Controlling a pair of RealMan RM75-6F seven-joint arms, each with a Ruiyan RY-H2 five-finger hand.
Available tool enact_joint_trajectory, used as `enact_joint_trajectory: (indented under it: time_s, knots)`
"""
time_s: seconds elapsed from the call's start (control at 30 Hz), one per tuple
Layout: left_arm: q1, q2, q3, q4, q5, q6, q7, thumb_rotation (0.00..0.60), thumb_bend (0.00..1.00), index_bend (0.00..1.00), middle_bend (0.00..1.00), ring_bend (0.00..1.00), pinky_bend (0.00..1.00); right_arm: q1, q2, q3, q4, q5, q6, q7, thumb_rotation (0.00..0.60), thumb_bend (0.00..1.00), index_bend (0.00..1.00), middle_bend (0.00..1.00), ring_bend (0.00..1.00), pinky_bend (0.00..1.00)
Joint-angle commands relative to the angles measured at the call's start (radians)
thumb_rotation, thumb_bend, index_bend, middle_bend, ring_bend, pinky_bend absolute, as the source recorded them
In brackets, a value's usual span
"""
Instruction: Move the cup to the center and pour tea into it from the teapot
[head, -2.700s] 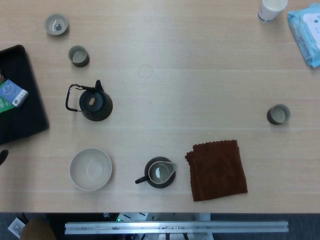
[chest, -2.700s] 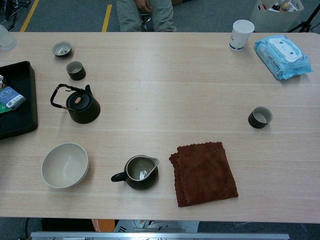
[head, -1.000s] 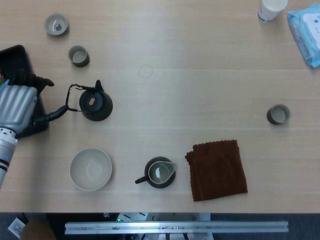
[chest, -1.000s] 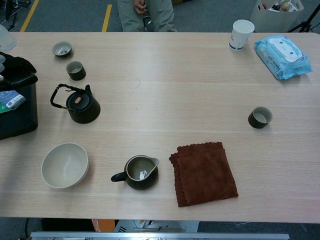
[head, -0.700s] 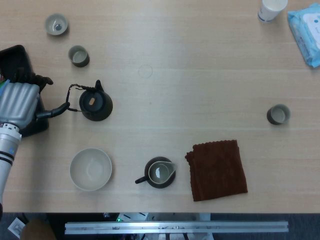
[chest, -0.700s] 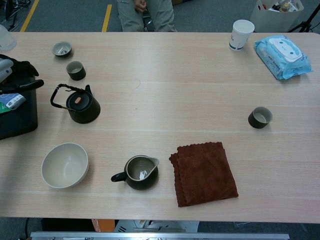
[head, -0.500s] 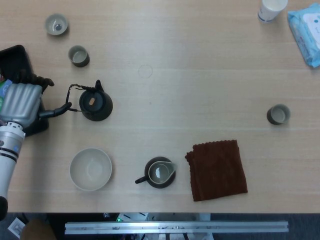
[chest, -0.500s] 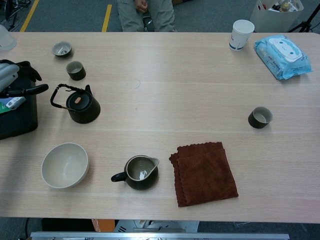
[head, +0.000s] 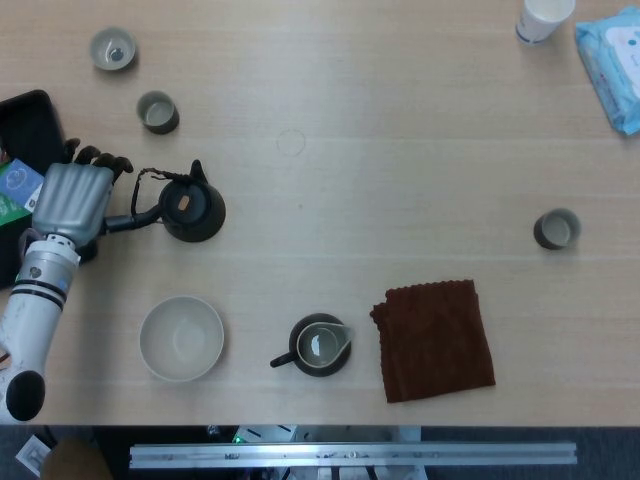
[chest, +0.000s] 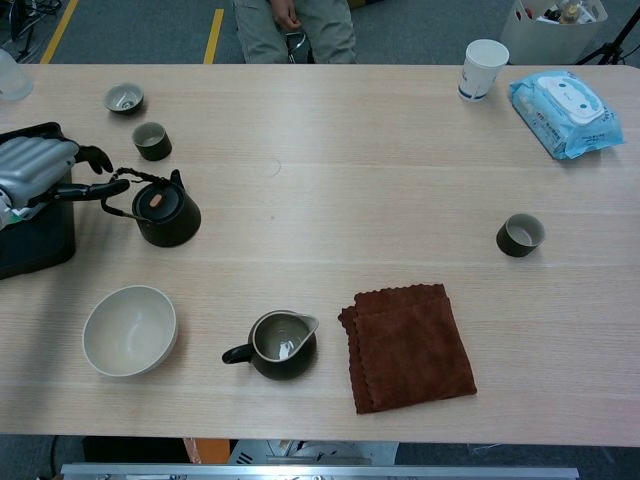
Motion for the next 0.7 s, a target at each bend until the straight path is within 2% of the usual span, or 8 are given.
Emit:
enact_joint_trajectory:
  time_s: [0.03, 0.4, 0.7]
  knots:
    - [-0.007, -0.008, 0.0, 0.004, -0.004, -0.004, -0.001, 0.0, 0.08, 0.27, 0.28, 0.17, 0.08, -0.002, 0.0, 0.0, 0.001, 0.001, 0.001, 0.001, 0.6, 0.09, 0.35, 0.33, 0.24, 0.32]
    - [-0.032, -0.015, 0.016, -0.03, 0.012, -0.02, -0.01, 0.0, 0.08, 0.27, 0.29, 0.17, 0.08, -0.013, -0.003, 0.0, 0.018, 0.011, 0.006, 0.017, 0.6, 0.09, 0.35, 0.33, 0.24, 0.32]
    - [-0.045, -0.015, 0.031, -0.086, 0.065, -0.008, -0.031, 0.0, 0.08, 0.27, 0.29, 0.17, 0.08, -0.022, -0.008, 0.0, 0.036, 0.019, 0.01, 0.033, 0.6, 0.09, 0.35, 0.33, 0.24, 0.32]
